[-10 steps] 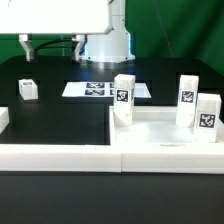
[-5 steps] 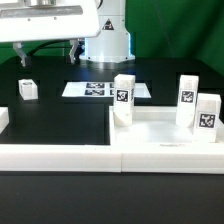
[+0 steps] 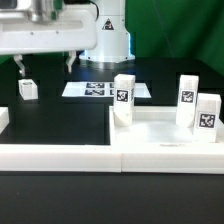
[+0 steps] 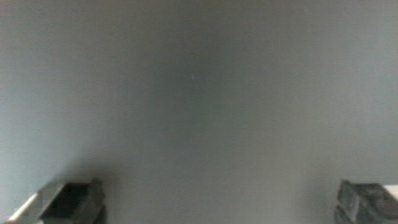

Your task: Assemble square table

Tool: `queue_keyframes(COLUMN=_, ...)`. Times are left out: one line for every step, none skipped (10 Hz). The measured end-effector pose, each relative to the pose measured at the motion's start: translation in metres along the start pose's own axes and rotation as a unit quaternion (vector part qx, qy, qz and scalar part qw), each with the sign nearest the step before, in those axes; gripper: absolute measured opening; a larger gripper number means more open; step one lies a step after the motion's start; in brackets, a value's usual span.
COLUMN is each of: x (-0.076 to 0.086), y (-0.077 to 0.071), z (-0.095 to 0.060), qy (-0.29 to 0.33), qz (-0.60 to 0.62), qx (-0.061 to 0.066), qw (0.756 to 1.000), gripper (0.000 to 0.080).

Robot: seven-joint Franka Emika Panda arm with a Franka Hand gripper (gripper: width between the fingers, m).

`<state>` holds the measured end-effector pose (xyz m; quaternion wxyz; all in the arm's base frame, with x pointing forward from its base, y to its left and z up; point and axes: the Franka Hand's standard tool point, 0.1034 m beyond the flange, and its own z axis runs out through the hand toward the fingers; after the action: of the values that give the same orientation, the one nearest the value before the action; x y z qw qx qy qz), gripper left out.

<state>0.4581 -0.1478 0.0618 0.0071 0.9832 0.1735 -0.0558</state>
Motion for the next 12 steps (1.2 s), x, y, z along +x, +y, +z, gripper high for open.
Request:
queue_keyframes(x=-0.004, y=-0.001, z=0.002, qy=-0.028, qz=0.015, qx=0.017, qw=0.999, gripper=0.0649)
queue_keyframes(x=0.001, y=-0.002, z=0.0, qy=-0.06, qz=0.016, qx=0.015, qw=0.998, gripper=0.0649)
queue_keyframes(x=0.002, y=-0.004, z=0.001, qy=-0.082, qz=0.015, qx=0.017, qw=0.996, gripper=0.0649)
queue_keyframes(x=0.0, y=-0.007, z=0.002, qy=-0.119, qz=0.016, qx=0.022, qw=0.993, gripper=0.0649)
queue_keyframes(x=-0.001, y=-0.005, z=0.004, qy=-0.143, qz=0.001, qx=0.025, qw=0.989, gripper=0.0649)
queue_keyframes(x=-0.015, y=0.003, z=0.011, qy=-0.161, qz=-0.033, qx=0.031, qw=0.986, gripper=0.0649)
queue_keyframes(x=-0.033, y=0.014, z=0.014, qy=-0.187, qz=-0.053, qx=0.03, qw=0.981, gripper=0.0649)
queue_keyframes(x=-0.04, y=0.021, z=0.015, qy=-0.195, qz=-0.057, qx=0.029, qw=0.979, gripper=0.0649)
queue_keyframes(x=-0.049, y=0.02, z=0.019, qy=-0.229, qz=-0.044, qx=0.031, qw=0.972, gripper=0.0649)
queue_keyframes(x=-0.046, y=0.017, z=0.019, qy=-0.267, qz=-0.046, qx=0.029, qw=0.962, gripper=0.0649)
queue_keyframes(x=-0.043, y=0.016, z=0.02, qy=-0.285, qz=-0.049, qx=0.029, qw=0.957, gripper=0.0649)
queue_keyframes(x=-0.043, y=0.016, z=0.022, qy=-0.288, qz=-0.049, qx=0.028, qw=0.956, gripper=0.0649)
